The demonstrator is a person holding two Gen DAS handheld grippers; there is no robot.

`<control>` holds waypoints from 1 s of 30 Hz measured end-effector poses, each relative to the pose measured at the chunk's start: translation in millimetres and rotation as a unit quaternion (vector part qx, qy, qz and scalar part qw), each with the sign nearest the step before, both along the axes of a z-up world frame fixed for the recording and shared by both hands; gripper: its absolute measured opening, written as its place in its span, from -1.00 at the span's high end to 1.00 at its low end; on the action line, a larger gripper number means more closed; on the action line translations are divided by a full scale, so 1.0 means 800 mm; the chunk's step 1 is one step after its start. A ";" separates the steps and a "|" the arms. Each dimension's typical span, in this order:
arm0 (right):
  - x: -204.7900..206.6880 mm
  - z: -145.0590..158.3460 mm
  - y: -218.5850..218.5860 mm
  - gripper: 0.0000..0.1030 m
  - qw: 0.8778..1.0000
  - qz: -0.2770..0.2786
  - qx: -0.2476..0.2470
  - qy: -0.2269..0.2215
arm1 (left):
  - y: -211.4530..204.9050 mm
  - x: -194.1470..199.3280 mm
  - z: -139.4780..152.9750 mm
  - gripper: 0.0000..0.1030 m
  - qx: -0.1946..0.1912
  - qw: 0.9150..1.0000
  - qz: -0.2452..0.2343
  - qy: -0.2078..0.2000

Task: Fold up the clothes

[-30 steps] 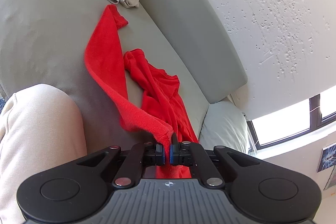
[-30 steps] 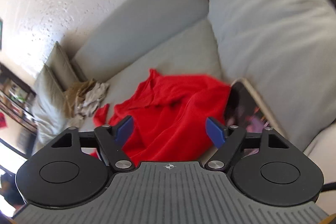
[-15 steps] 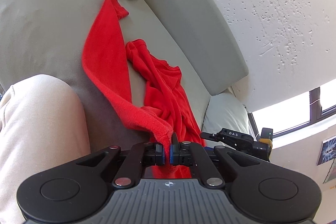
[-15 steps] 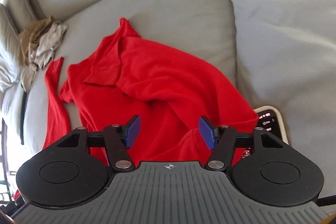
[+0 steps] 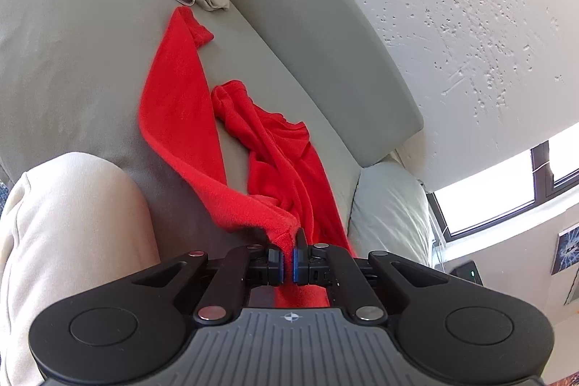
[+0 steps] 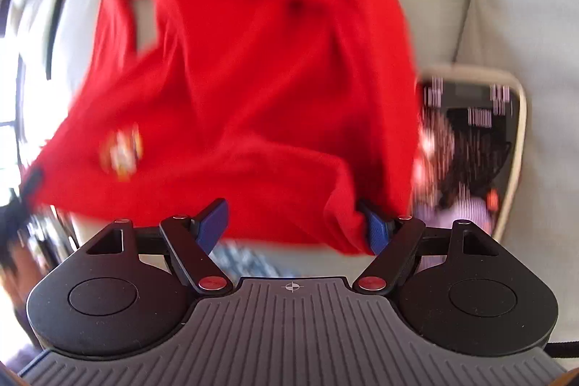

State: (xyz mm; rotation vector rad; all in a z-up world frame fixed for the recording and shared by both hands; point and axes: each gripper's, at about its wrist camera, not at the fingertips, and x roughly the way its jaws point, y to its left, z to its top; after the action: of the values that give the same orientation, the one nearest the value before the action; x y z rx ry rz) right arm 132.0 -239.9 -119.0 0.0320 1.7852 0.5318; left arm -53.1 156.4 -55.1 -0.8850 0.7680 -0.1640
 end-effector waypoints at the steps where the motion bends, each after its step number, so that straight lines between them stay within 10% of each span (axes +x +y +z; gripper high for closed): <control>1: -0.020 0.001 -0.006 -0.52 1.000 0.010 -0.013 0.001 | 0.001 -0.001 0.002 0.97 0.005 1.000 0.000 -0.001; 9: -0.130 0.042 -0.096 -0.56 0.981 -0.161 0.019 -0.108 | 0.001 -0.004 -0.001 0.97 0.020 1.000 0.004 0.014; 13: -0.189 0.035 -0.149 -0.57 0.899 -0.368 0.154 -0.180 | -0.004 -0.002 0.002 0.97 0.028 0.999 0.002 0.015; 16: -0.225 -0.013 -0.149 -0.38 0.854 -0.449 0.228 -0.130 | -0.006 0.002 0.007 0.97 0.040 0.999 -0.002 0.014; 22: -0.232 -0.052 -0.096 -0.05 0.885 -0.402 0.157 -0.174 | -0.011 0.005 0.005 0.97 0.054 0.998 -0.004 0.024; 30: -0.231 -0.056 -0.082 0.43 0.881 -0.379 0.099 -0.267 | -0.017 0.008 -0.006 0.97 0.056 0.998 -0.003 0.038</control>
State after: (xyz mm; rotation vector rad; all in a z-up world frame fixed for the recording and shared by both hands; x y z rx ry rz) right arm -52.5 -305.3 -163.8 0.6430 1.0452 0.1194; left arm -46.9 142.9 -59.8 -0.7862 0.8439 -0.0921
